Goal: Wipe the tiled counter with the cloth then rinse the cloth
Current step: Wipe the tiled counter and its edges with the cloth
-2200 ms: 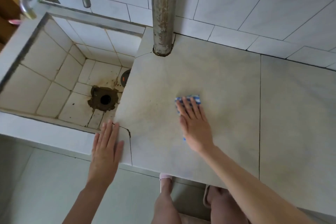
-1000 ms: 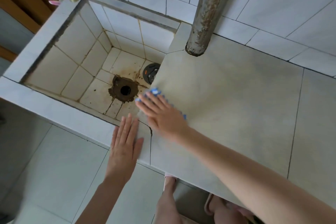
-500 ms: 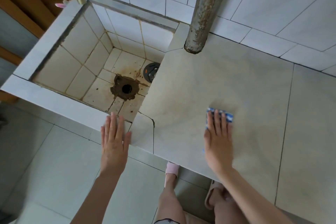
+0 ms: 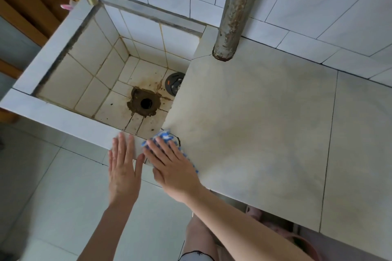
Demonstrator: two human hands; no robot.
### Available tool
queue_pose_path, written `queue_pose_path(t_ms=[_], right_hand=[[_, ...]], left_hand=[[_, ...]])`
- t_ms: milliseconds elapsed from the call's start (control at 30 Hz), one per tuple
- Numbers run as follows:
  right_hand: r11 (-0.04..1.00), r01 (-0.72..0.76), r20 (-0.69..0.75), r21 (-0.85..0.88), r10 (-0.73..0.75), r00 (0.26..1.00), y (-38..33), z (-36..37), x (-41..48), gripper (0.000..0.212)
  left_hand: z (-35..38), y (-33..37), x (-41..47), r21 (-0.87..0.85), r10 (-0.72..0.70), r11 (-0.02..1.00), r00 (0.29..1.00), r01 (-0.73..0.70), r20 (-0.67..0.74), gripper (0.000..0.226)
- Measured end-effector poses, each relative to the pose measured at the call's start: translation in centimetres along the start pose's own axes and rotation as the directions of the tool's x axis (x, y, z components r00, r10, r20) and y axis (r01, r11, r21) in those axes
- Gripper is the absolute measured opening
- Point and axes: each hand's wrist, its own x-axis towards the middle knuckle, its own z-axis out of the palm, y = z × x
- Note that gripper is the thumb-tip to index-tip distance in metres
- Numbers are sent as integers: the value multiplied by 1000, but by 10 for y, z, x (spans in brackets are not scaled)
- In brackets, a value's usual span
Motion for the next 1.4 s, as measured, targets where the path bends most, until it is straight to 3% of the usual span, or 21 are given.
queue_pose_path(t_ms=[67,133,300,433,533,633,733,833,933,967,1000,1067,1167,1300,1400], right_hand=[[996,87,6,-19,-87,996,11,1,-9,52],[998,68,-17,-4,-68,998,22,0,-20,50],[969,-248,-91,15,248,964,59,-10,-66,48],[841,-541,-132,19,539,832,90,-16,-123,51],[753,-658,-148,11,652,744,105,-15,-163,52],[643,-764,-165,53,760,629,121,-13,-200,53],[532,-839,-184,118,842,508,138,-14,-235,52],[508,-849,-189,142,856,481,145,-15,-251,51],[417,-894,-153,163,906,395,142,-11,-241,53],[412,-898,-125,153,910,396,138,-11,-233,54],[455,-881,-115,130,890,442,133,-10,-224,56],[609,-785,-112,117,793,599,117,-7,-203,64],[723,-672,-96,161,689,718,94,-10,-164,57],[810,-533,-33,244,556,830,89,-13,-138,52],[786,-423,7,451,471,882,104,-36,-154,53]], left_hand=[[1,3,0,3,-15,1000,1000,15,-9,59],[3,7,0,-8,-31,999,999,31,-12,58],[9,22,-4,25,-11,1000,1000,11,-5,59],[19,42,-17,-3,125,992,991,-125,40,61],[29,57,-26,62,279,956,956,-285,92,59],[34,66,-27,95,337,932,933,-349,126,59],[37,70,-26,107,346,926,928,-361,138,61],[38,70,-26,109,357,921,923,-374,145,62],[35,67,-25,133,364,914,919,-383,150,61],[35,66,-25,141,368,911,917,-389,153,61],[35,66,-25,140,371,909,916,-392,156,61],[36,66,-24,112,367,916,918,-385,149,63],[38,70,-25,75,354,928,925,-366,135,65],[36,82,-28,-9,339,940,935,-340,104,64],[35,101,-33,-108,436,898,896,-427,83,55]])
